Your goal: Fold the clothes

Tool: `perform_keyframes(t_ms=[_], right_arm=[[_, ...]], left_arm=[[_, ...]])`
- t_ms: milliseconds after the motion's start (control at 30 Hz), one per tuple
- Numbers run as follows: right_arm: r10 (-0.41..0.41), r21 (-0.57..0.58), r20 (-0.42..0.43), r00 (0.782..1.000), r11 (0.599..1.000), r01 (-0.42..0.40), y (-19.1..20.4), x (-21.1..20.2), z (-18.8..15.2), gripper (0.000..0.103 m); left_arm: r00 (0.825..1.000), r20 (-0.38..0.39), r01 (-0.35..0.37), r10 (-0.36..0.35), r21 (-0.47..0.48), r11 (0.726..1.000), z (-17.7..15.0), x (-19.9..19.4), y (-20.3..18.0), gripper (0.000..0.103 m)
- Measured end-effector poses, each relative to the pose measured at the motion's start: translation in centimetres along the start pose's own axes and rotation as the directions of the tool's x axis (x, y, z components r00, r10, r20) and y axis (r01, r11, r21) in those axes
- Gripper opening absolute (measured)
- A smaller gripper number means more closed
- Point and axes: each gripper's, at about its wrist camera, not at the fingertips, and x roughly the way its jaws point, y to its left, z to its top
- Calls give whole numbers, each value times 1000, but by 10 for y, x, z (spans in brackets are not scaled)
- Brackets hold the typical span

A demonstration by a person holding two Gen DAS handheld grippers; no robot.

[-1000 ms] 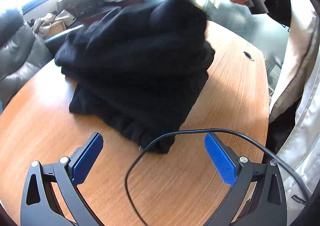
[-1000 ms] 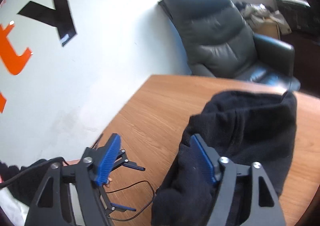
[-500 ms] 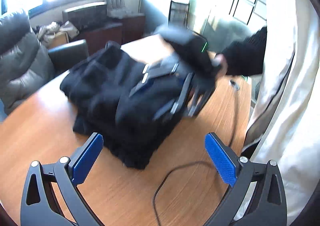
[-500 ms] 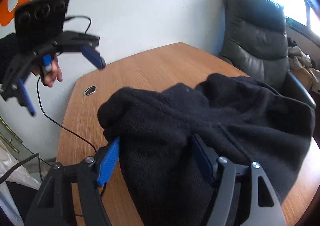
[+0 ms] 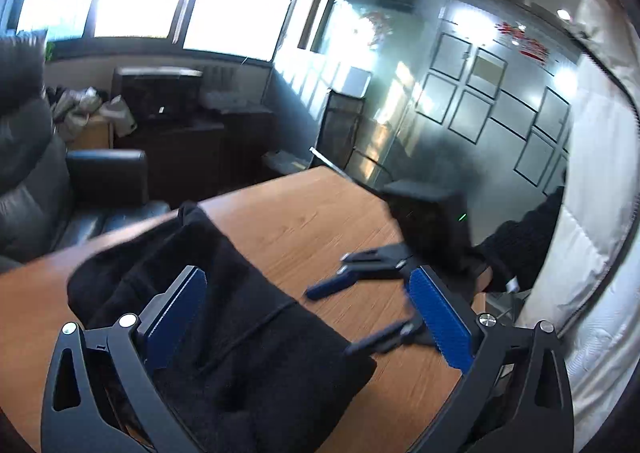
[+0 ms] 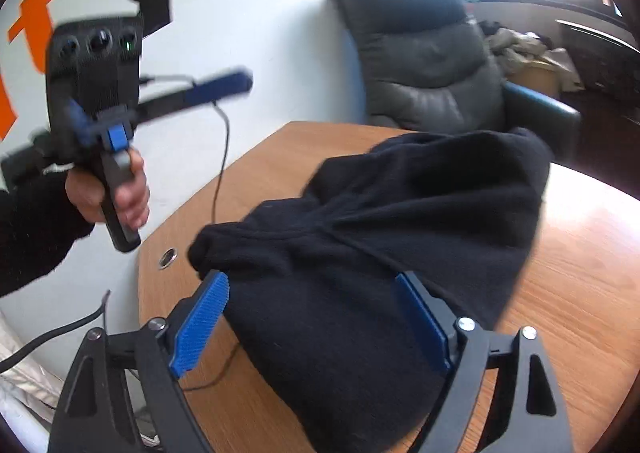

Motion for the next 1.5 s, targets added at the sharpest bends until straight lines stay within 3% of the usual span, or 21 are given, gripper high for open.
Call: perform_keyframes(t_ms=[100, 200, 367, 567, 700, 833, 967, 1133, 1233, 1333, 1400, 1500], right_arm=[[-145, 59, 14, 989, 988, 144, -37, -40, -6, 89], [-250, 92, 56, 967, 965, 244, -61, -69, -7, 89], [-364, 158, 91, 927, 924, 347, -96, -101, -8, 89], [-265, 172, 47, 963, 952, 253, -98, -63, 23, 89], [-213, 216, -16, 977, 953, 211, -101, -23, 23, 89], [-180, 248, -35, 983, 951, 183, -98, -10, 20, 88], [-191, 217, -35, 981, 957, 194, -91, -17, 20, 88], [-211, 245, -17, 977, 947, 208, -94, -32, 15, 89], [-216, 267, -6, 976, 940, 210, -96, -38, 12, 88], [-190, 269, 5, 982, 946, 182, -92, -42, 11, 88], [-125, 239, 12, 992, 964, 119, -83, -42, 16, 88], [-89, 127, -27, 996, 988, 92, -59, -22, 34, 88]], left_arm=[[996, -89, -24, 10, -155, 988, -37, 43, 48, 103], [977, -208, -106, 55, -243, 964, -82, 65, 81, 102], [955, -241, -219, 172, -182, 959, -121, 53, 81, 102], [960, -184, -257, 213, -261, 931, -115, 15, 73, 103], [920, -289, -350, 263, -312, 883, -154, 28, 93, 103], [918, -302, -372, 257, -431, 822, -167, 15, 96, 103], [941, -179, -333, 287, -342, 879, -125, -20, 50, 103], [976, 23, -202, 218, -293, 935, -68, -39, 7, 103], [988, -27, -154, 154, -326, 933, -83, -4, 9, 103], [981, -126, -184, 146, -375, 908, -126, 28, 22, 103], [975, -128, -216, 179, -409, 886, -168, 30, 30, 98], [973, -53, -229, 224, -335, 914, -196, 24, 20, 95]])
